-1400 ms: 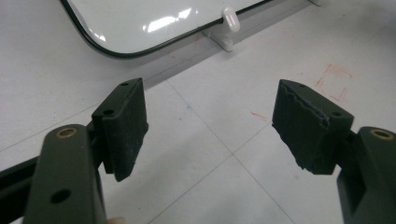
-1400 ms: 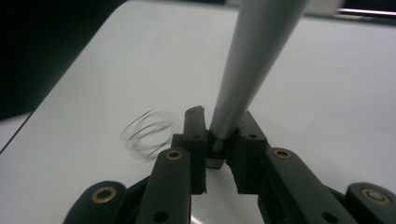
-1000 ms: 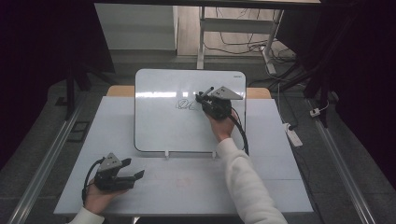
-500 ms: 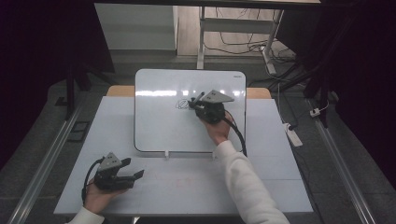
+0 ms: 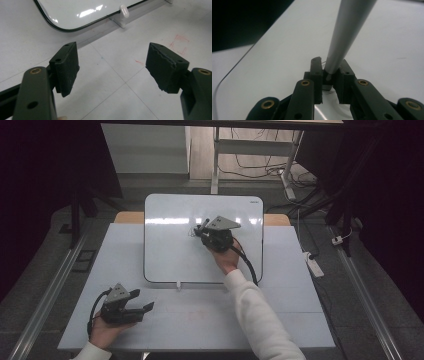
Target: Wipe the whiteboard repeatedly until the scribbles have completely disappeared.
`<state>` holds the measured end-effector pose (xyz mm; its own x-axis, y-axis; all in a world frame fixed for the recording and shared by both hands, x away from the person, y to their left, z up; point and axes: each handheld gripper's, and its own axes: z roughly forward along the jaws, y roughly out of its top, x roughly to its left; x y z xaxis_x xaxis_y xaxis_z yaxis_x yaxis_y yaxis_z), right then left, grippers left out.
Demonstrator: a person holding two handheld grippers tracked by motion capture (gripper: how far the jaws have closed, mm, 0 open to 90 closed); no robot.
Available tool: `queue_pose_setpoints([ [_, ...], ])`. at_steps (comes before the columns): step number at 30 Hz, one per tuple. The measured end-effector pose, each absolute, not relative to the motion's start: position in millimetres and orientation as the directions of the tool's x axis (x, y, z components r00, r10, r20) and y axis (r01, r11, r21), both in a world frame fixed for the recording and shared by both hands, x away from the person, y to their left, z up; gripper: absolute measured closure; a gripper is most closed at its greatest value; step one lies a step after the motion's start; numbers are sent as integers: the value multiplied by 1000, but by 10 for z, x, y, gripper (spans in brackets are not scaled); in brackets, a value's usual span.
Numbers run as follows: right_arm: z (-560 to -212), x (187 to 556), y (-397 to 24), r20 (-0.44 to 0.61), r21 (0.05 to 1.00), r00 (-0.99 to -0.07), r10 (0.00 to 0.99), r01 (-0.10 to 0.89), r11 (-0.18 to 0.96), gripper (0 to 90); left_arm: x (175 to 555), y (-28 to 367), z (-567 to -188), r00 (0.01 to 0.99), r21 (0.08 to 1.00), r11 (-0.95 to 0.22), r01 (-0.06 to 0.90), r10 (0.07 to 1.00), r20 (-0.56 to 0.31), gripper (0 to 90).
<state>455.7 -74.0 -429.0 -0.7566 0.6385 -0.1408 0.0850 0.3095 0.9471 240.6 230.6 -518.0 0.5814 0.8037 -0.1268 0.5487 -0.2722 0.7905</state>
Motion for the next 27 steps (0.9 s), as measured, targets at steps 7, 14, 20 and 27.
queue_pose_setpoints([
  [7, -4367, 4445, -711, -186, 925, -785, 591, 64, 375, 781, 2428, 2307, -5191, 584, 788, -277, 550, 802, -126, 270],
  [14, -4342, 4467, -760, -138, 943, -758, 638, 96, 318, 782, 2422, 2308, -5182, 582, 791, -272, 548, 803, -128, 270],
  [20, -4323, 4482, -712, -176, 937, -750, 637, 70, 341, 782, 2411, 2299, -5181, 584, 791, -275, 547, 802, -125, 270],
  [27, -4287, 4557, -626, -132, 949, -768, 626, 85, 304, 783, 2430, 2313, -5192, 583, 789, -273, 550, 802, -129, 270],
])
